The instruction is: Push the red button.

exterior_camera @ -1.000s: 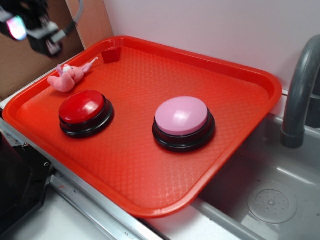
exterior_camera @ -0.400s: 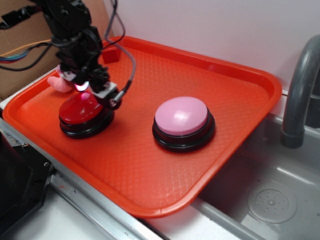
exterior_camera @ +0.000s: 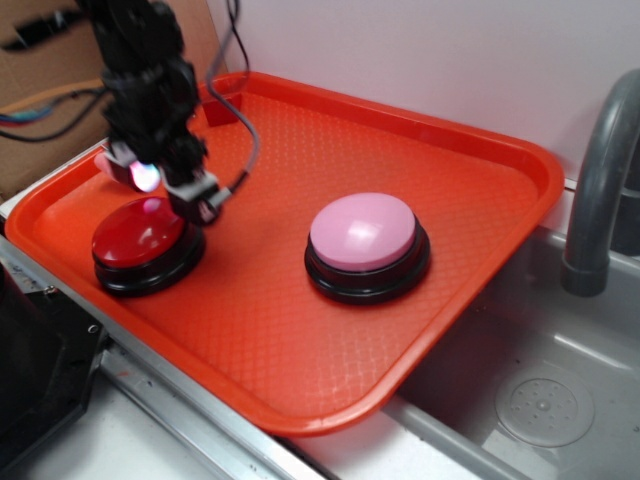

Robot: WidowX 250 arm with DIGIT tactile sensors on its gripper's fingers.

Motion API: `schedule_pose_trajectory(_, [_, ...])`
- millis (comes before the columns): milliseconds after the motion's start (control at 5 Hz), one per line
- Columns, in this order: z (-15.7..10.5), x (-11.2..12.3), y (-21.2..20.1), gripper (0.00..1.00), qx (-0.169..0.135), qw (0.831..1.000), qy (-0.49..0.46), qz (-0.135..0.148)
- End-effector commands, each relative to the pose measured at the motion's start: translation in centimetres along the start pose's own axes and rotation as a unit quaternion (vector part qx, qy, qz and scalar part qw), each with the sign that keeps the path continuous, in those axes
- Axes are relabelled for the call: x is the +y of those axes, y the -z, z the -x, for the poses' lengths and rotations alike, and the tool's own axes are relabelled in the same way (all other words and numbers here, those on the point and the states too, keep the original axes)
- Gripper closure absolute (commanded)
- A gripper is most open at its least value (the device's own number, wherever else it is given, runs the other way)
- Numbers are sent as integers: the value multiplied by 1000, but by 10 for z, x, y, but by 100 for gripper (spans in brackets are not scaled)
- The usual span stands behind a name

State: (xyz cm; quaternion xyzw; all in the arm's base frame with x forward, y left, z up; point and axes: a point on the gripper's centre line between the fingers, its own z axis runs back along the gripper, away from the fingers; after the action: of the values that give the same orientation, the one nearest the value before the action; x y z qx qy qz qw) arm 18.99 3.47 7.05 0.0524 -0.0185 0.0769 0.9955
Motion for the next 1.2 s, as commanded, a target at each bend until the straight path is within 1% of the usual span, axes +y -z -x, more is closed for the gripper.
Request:
schedule_pose_trajectory(0, [2,15,-75,0,-40,999,-33,-16])
schedule_pose_trajectory(200, [12,19,-86,0,-27,998,-55,-19])
schedule_pose_trajectory(800, [22,28,-108,0,-31,997,-68,-17])
schedule_pose_trajectory(1000, [23,31,-109,0,-20,997,-70,-18])
